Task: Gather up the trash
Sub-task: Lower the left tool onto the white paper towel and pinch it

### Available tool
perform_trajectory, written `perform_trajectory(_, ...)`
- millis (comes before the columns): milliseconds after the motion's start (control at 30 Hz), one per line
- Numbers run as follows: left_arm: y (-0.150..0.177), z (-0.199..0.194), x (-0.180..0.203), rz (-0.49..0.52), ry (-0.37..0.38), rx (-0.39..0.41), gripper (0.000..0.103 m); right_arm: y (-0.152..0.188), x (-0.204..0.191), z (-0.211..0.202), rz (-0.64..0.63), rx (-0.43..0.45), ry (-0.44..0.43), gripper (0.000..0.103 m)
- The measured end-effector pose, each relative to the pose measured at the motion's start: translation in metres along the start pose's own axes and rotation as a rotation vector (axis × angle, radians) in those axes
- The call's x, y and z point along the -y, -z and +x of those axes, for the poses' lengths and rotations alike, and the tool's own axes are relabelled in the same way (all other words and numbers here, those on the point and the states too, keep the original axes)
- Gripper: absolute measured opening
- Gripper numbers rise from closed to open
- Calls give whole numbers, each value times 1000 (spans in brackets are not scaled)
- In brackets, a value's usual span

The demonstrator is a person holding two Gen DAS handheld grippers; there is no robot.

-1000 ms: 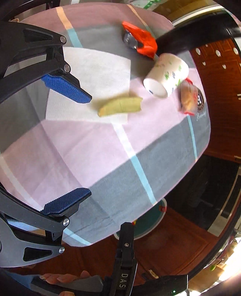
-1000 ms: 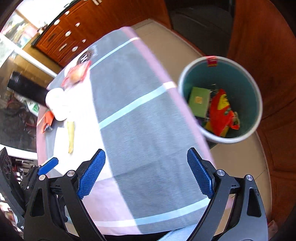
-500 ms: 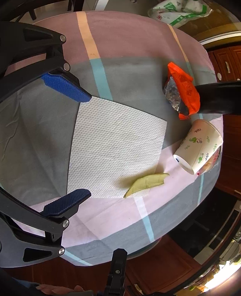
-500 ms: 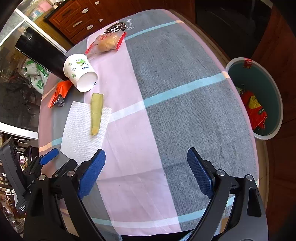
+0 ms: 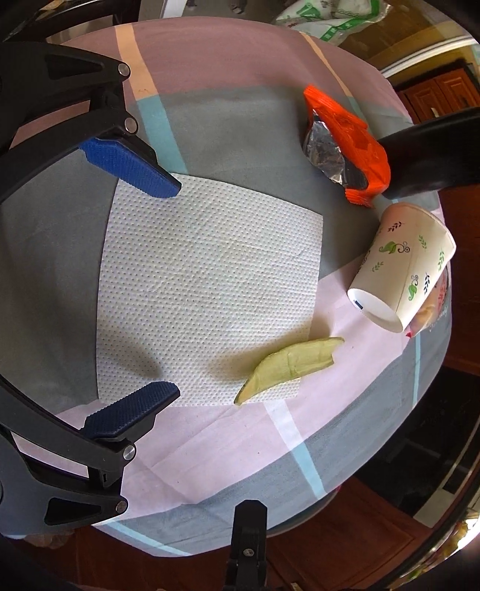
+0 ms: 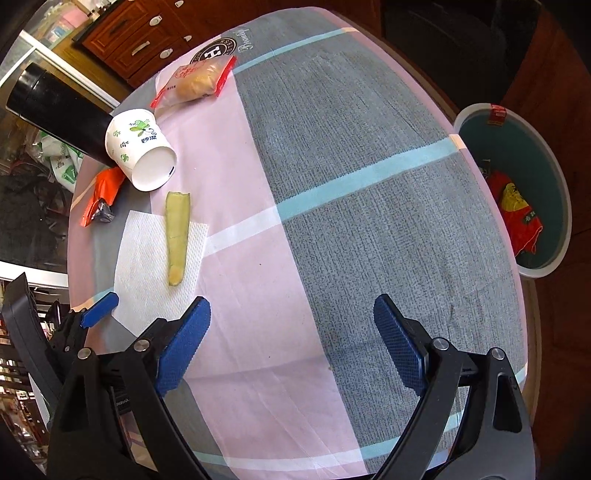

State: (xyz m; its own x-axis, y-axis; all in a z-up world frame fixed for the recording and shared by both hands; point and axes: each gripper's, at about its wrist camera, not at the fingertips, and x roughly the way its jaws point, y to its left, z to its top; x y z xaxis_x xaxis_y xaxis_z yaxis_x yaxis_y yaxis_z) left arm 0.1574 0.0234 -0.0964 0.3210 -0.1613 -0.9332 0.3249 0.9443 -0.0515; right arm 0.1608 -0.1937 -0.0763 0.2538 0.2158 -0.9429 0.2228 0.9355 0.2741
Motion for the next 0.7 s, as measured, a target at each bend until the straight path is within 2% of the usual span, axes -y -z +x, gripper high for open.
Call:
perform_trajectory(100,0,4,10,34,-38,9,99,-3,5,3,10,-3,-7,86)
perform_trajectory(333,0,6,17,20,-44,55,99,-6,14,11,24,-19,-19,86)
perform_trajectory(433,3,2,22,15,-51,68,91,-7,15,14,24,-25,-26,86)
perform_trajectory(533,8,-5,33,30,-48,81,71,-7,15,17,26,-30,-34,86)
perform_trajectory(600,10,-8,39,45,-37,85,53,-6,14,17,27,-30,-40,86)
perform_trajectory(633,9,-8,42,47,-31,85,50,-6,14,17,27,-29,-42,86)
perform_trajectory(667,9,-9,43,44,-21,83,41,-6,14,17,26,-29,-44,86)
perform_trajectory(700,8,-10,43,32,-3,81,27,-6,14,16,25,-28,-46,86)
